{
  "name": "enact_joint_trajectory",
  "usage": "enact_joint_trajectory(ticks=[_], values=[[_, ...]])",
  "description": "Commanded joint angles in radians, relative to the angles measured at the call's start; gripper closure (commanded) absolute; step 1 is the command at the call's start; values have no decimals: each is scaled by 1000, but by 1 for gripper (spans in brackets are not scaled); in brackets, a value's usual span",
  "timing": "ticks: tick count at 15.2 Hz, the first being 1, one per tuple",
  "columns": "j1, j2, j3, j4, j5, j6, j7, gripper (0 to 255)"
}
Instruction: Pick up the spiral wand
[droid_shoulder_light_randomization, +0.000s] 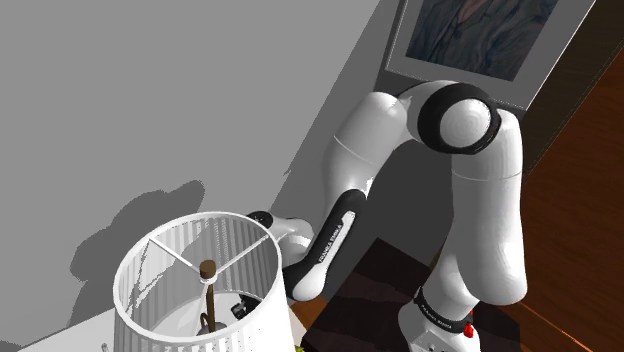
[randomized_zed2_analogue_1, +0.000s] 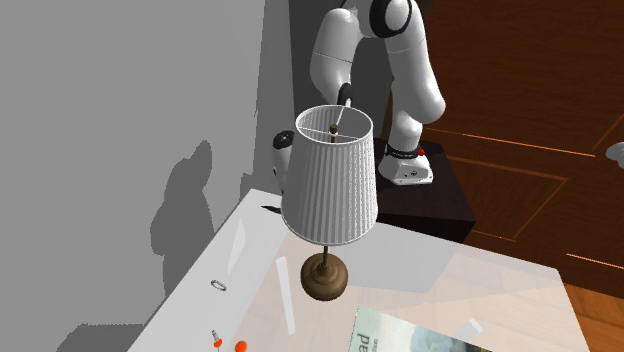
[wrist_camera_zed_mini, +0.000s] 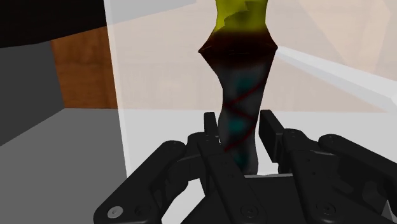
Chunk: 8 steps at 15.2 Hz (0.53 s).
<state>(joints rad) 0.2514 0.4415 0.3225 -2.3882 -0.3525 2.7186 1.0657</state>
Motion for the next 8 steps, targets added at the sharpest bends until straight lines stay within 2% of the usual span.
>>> enact_joint_trajectory(ticks=[1, 8], values=[[-17, -33, 21, -9, 23, -23, -17, 255], [-61, -134, 82, -29, 102, -99, -74, 255]])
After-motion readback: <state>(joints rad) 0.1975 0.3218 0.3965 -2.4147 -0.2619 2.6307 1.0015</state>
